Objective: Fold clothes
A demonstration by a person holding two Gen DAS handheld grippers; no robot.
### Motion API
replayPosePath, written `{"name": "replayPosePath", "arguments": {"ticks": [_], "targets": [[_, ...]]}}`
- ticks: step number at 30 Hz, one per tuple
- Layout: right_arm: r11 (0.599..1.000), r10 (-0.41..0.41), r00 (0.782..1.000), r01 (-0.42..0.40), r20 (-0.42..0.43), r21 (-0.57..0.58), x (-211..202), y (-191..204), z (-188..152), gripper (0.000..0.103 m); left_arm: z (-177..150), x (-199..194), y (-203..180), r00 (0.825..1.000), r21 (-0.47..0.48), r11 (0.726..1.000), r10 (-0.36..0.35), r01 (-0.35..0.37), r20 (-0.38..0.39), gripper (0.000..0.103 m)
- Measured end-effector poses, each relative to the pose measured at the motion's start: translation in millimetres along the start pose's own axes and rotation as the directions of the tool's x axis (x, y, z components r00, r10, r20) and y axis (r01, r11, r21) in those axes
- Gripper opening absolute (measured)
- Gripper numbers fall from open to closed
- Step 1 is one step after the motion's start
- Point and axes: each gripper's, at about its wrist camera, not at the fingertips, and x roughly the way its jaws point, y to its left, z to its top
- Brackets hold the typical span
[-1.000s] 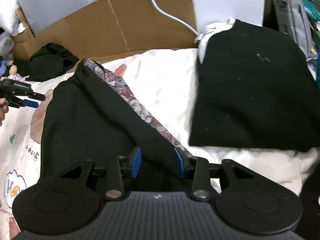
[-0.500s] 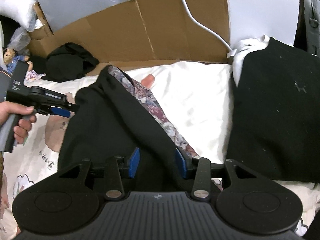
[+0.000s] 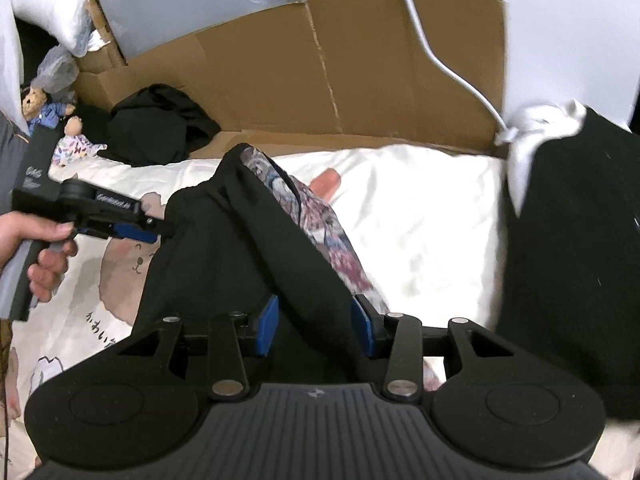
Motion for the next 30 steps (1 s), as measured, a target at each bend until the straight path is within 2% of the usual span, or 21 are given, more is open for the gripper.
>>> {"name": "replayPosePath", "arguments": {"ticks": [8,11,15,16,19,22,27,28,30], "targets": [[0.999,0.021,0.999,-0.022,-0.040,-0.025,40,6,32,0.045,-10,9,6,1.000,-0.011,1.000,-0.028,0.028,0.003,0.038],[0.999,0.022,0.999,-0.023,-0.048,-0.024,54,7,40,0.045,-12,10,9,0.998,-0.018,0.998,-0.067,0.067,0.021,0.038],[0.999,0.028,0.997,-0.031,-0.073,-0.044,77,11,48,0.044,-14,14,13,0.996,-0.011,0.996,-0.083,0.083,0.013,0.038],[0.998,0.019,0.997,-0.023,-0.079,-0.054,81,11,48,0.041,-15,13,14,0.996,-0.010,0.996,-0.091,0.091,0.018,0.038],[0.998,-0.011,0.996,0.006,-0.088,-0.058,93,5,47,0.022,-16,11,19,0.995,0.003,0.995,-0.098,0.098,0.017,0.038],[0.999,-0.032,0.997,0.032,-0.071,-0.002,94,-11,49,0.018,-17,8,27,0.994,-0.014,0.994,-0.104,0.105,0.026,0.029],[0.999,-0.042,0.997,0.042,-0.066,-0.007,90,-14,50,0.018,-17,16,27,0.993,-0.014,0.993,-0.115,0.115,0.002,0.029],[0.999,-0.040,0.997,0.040,-0.065,-0.004,89,-13,50,0.019,-16,17,25,0.992,-0.017,0.992,-0.127,0.127,0.006,0.030],[0.999,-0.029,0.998,0.030,-0.062,0.012,85,-12,49,0.020,-15,19,22,0.991,-0.024,0.991,-0.132,0.132,0.006,0.042]]}}
